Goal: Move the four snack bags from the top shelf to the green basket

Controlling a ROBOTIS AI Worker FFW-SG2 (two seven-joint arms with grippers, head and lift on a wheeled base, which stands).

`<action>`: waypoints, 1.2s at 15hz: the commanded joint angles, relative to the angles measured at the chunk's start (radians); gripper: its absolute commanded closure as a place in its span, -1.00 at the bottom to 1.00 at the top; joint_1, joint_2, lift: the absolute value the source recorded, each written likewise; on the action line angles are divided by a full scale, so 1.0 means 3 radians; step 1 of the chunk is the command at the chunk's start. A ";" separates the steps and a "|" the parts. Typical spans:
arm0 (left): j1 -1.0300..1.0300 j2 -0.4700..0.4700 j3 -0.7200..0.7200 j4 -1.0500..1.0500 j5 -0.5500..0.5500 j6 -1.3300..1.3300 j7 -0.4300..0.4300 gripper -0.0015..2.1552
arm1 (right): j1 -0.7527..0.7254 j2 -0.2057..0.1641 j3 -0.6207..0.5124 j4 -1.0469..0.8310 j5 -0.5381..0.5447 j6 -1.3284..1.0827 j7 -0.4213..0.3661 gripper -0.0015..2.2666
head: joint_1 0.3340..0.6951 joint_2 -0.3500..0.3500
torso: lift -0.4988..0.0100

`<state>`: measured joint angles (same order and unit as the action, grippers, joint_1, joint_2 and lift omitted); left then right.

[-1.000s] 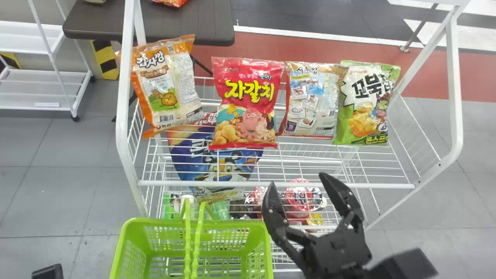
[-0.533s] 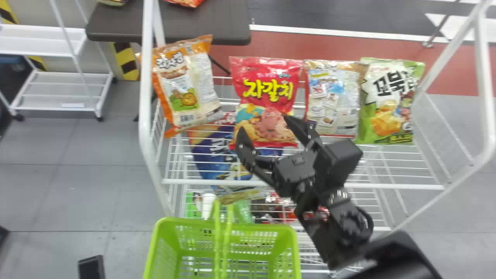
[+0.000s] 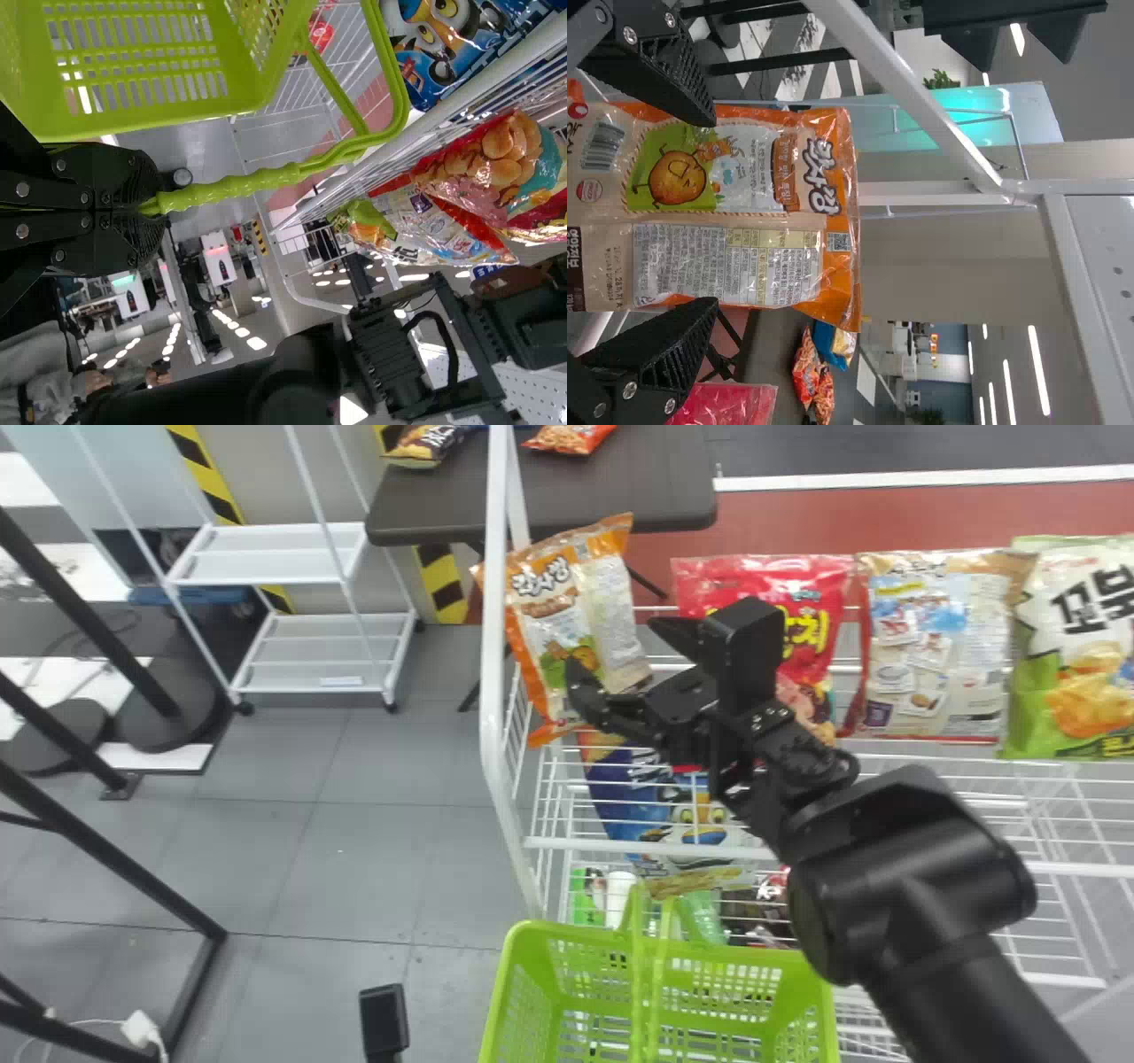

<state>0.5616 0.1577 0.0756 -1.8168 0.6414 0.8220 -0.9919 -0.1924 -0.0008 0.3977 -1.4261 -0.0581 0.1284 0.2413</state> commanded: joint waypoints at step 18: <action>-0.0292 0.0159 -0.0129 0.0293 0.0168 -0.0042 -0.0033 0.56 | -0.0872 0.0006 -0.0324 0.0970 0.0076 0.0408 0.1052 0.19 | 1.00 0.35 | 0.96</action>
<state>0.4764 0.2056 0.0391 -1.7324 0.6918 0.8122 -1.0012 -0.4443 0.0000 0.3014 -1.1390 -0.0426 0.2245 0.5549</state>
